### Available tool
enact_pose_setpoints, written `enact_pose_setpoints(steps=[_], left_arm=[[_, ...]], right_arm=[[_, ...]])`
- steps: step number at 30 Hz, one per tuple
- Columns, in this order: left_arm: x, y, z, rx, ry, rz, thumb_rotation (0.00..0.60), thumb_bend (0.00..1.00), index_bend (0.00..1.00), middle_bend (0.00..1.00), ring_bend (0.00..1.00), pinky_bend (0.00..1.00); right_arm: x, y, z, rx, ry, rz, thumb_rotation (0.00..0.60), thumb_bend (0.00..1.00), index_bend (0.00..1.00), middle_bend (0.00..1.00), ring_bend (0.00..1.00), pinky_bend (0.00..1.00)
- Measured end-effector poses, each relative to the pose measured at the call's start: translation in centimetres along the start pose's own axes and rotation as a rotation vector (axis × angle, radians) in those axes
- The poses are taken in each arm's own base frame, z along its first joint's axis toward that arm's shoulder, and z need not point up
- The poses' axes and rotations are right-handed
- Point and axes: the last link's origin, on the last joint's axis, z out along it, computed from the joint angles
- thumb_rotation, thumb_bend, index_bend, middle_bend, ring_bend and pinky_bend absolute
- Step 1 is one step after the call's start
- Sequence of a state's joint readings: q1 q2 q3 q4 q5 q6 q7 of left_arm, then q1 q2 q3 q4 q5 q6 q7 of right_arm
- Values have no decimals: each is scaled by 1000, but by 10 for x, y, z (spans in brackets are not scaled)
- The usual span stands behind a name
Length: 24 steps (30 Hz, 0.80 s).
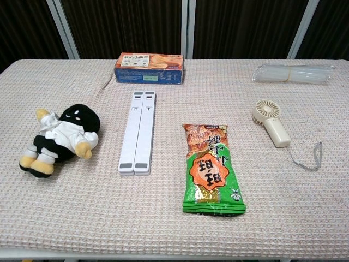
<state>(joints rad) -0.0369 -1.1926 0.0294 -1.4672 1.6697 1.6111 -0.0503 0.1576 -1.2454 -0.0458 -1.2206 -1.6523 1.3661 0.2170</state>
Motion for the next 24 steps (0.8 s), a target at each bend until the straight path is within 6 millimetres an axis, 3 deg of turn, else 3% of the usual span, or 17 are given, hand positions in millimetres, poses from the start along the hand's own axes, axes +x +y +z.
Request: enact_pose_setpoints(steps=[12, 24], left_arm=[[-4, -13, 0, 34, -17, 10, 600, 0, 124, 93, 0, 134], [-10, -28, 4, 82, -42, 19, 600, 0, 124, 93, 0, 135]], right_arm=[[-33, -58, 55, 75, -173, -49, 600, 1000, 0, 811, 768, 672], [-49, -100, 103, 82, -229, -87, 600, 1000, 0, 811, 767, 672]])
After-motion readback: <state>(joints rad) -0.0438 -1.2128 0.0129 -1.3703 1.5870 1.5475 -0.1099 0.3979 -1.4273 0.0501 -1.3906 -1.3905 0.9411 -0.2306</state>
